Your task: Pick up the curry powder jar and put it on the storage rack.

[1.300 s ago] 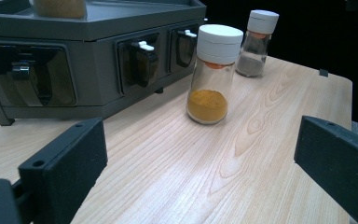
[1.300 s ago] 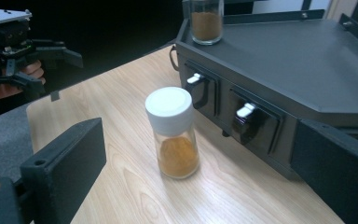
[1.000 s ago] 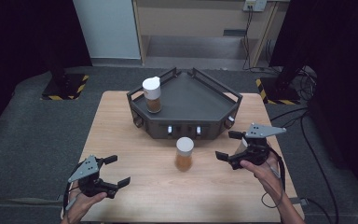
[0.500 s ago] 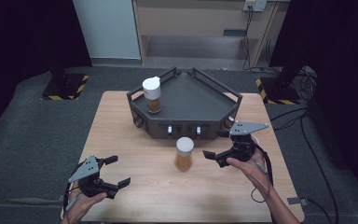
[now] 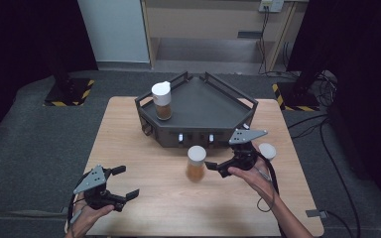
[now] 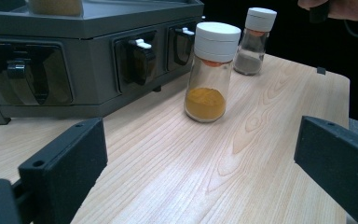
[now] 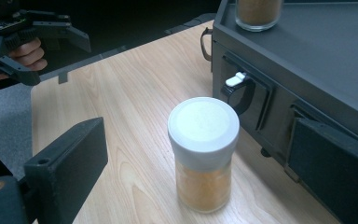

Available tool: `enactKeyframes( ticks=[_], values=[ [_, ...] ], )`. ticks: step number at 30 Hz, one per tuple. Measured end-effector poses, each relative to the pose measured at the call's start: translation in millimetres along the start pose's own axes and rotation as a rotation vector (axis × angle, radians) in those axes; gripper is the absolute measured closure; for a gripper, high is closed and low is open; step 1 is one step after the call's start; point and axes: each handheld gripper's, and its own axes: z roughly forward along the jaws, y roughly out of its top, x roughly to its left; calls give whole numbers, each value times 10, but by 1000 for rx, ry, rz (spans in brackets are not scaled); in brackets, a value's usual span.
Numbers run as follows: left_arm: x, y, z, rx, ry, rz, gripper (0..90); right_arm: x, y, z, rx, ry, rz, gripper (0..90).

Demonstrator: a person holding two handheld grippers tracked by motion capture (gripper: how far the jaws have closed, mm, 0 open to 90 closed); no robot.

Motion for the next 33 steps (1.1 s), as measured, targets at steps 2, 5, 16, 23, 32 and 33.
enactKeyframes(
  ticks=[2,5,16,23,32,33],
  values=[
    [1,0,0,0,-1,0,10,-5,12,48,7,4,-5,59],
    [3,-2,-1,-1,-1,-2,11,-4,33,132,22,8,-11,61],
    [6,-1,2,1,-5,-1,10,16,73,370,61,5,-30,69],
    [7,1,4,3,-7,-1,10,24,83,498,89,-3,-38,76],
    [4,7,6,9,-6,2,11,12,84,614,108,-4,-37,83],
    [3,7,6,8,-6,2,11,16,83,628,112,-7,-40,86]
  ],
)
